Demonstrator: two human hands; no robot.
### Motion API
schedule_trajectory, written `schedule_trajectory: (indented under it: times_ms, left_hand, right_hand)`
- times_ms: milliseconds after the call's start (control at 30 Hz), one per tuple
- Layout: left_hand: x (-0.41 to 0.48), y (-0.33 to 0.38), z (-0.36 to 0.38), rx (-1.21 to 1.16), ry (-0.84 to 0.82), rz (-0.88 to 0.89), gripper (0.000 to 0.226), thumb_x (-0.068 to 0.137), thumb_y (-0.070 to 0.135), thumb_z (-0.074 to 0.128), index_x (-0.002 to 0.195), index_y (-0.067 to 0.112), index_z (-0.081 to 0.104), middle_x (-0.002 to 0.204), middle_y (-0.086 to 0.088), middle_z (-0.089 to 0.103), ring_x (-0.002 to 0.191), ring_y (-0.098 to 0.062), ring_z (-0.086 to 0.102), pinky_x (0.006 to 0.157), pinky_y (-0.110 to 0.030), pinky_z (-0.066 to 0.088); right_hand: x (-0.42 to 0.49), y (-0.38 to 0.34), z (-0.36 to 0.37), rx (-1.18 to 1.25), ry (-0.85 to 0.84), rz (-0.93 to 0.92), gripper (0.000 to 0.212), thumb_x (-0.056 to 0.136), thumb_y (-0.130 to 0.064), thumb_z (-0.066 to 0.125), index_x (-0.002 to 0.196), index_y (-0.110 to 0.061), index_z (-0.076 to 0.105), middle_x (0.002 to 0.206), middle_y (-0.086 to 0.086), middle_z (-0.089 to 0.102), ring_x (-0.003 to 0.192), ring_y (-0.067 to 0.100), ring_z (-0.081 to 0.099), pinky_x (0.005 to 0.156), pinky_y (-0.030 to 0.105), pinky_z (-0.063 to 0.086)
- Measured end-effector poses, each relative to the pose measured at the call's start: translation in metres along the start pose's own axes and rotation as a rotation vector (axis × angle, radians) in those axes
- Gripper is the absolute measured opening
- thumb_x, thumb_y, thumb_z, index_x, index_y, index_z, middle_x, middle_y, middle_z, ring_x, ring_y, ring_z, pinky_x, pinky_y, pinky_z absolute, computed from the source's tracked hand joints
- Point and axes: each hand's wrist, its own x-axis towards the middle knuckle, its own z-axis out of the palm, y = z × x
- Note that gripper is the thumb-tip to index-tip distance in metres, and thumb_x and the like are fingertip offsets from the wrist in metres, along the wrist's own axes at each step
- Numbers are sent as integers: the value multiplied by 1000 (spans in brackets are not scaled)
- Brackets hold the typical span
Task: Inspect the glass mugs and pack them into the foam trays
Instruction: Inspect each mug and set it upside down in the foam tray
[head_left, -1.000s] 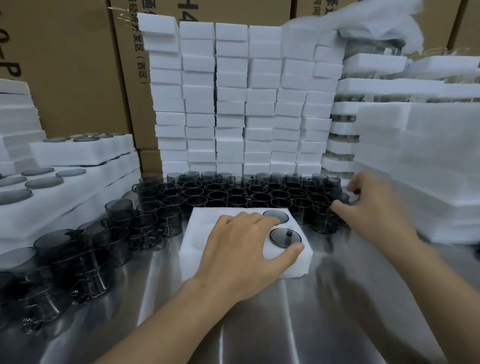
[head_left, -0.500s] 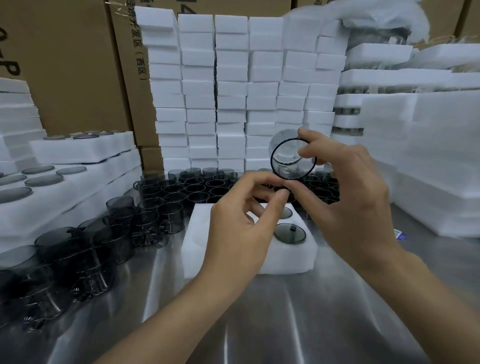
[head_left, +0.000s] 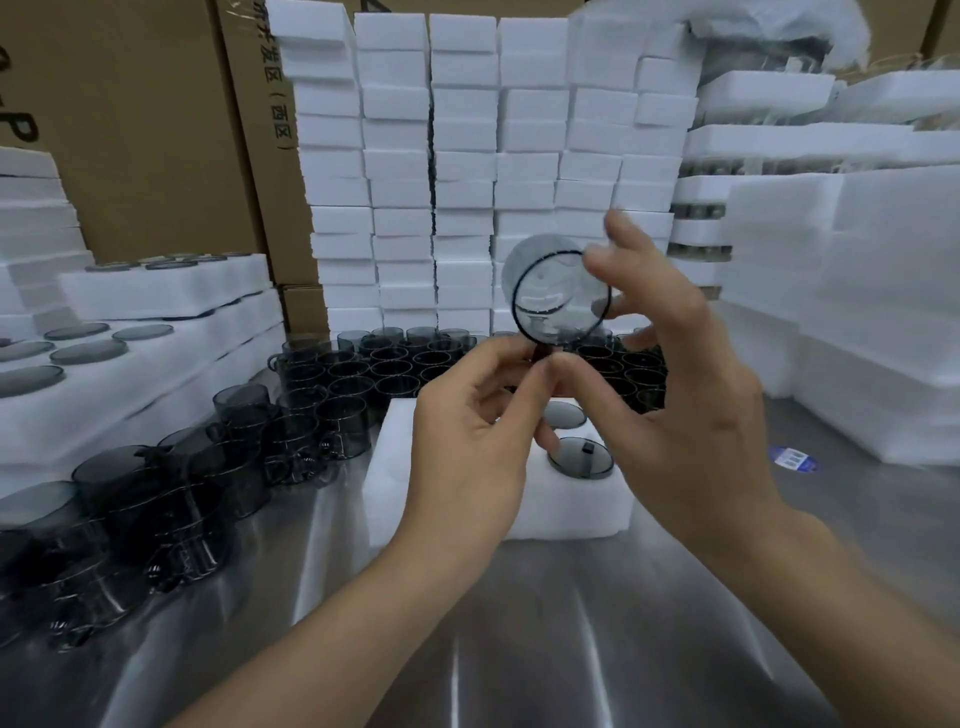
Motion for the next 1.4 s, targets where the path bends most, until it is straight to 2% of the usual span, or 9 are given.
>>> schedule_trajectory:
  times_ms: [67, 167, 300, 500, 633, 800, 1000, 1267, 1400]
  left_hand:
    - [4, 1, -2, -25, 40, -10, 10, 104, 13, 70, 101, 20, 77, 83, 1, 78, 57, -8, 63, 57, -12, 46]
    - [9, 2, -6, -53, 83, -34, 11, 103, 11, 70, 102, 18, 78, 83, -1, 79, 56, -8, 60, 57, -11, 46]
    - [12, 1, -11, -58, 104, -73, 9, 103, 14, 70, 105, 16, 78, 85, -4, 80, 56, -9, 57, 57, -12, 46]
    - [15, 2, -13, -110, 90, -214, 13, 105, 26, 67, 106, 27, 81, 85, 6, 75, 61, -9, 54, 64, -19, 45]
    - [20, 6, -15, -318, 46, -390, 16, 108, 30, 60, 108, 28, 76, 81, 12, 59, 63, -4, 51, 61, -21, 37]
    - [25, 12, -18, -543, 9, -519, 15, 112, 31, 51, 109, 23, 64, 74, 12, 50, 60, -3, 47, 54, -19, 30]
    - [28, 17, -25, -666, -60, -613, 29, 109, 40, 49, 87, 22, 58, 70, 7, 35, 63, -8, 37, 58, -24, 23]
    - [29, 19, -33, -805, -194, -641, 32, 108, 38, 48, 81, 22, 52, 70, 8, 28, 58, -8, 35, 60, -24, 22]
    - [31, 16, -38, -798, -239, -652, 32, 108, 38, 47, 81, 22, 50, 70, 7, 26, 56, -8, 36, 61, -25, 20]
  right_hand:
    - [-1, -1, 3, 58, -4, 37, 71, 96, -13, 80, 154, -26, 43, 169, -4, 39, 145, 15, 51, 106, 30, 49]
    - [-4, -2, 8, 61, -23, 92, 73, 96, -18, 79, 155, -32, 39, 162, -19, 39, 135, 13, 56, 102, 19, 47]
    - [-9, -4, 12, 25, -101, 113, 71, 95, -19, 77, 154, -37, 41, 146, -35, 39, 125, 2, 54, 102, 26, 51]
    - [-12, -5, 14, 10, -114, 199, 65, 94, -32, 73, 151, -41, 42, 139, -34, 44, 112, -2, 55, 91, 12, 46]
    - [-13, -3, 14, 56, -107, 341, 64, 95, -40, 69, 151, -47, 40, 134, -26, 52, 105, 13, 61, 83, 15, 48]
    - [-15, -6, 14, 43, -221, 367, 62, 95, -47, 63, 150, -54, 37, 131, -27, 50, 103, 12, 62, 72, 16, 50]
    - [-20, -8, 19, 74, -281, 386, 58, 96, -48, 62, 148, -54, 40, 130, -26, 52, 101, 10, 62, 66, 19, 49]
    - [-15, -15, 17, 313, -238, 502, 53, 97, -41, 66, 148, -45, 52, 135, -20, 60, 103, 18, 66, 72, 21, 56]
    - [-10, -20, 19, 587, -208, 726, 46, 93, -41, 70, 138, -39, 60, 134, -20, 68, 110, 11, 71, 88, 30, 56]
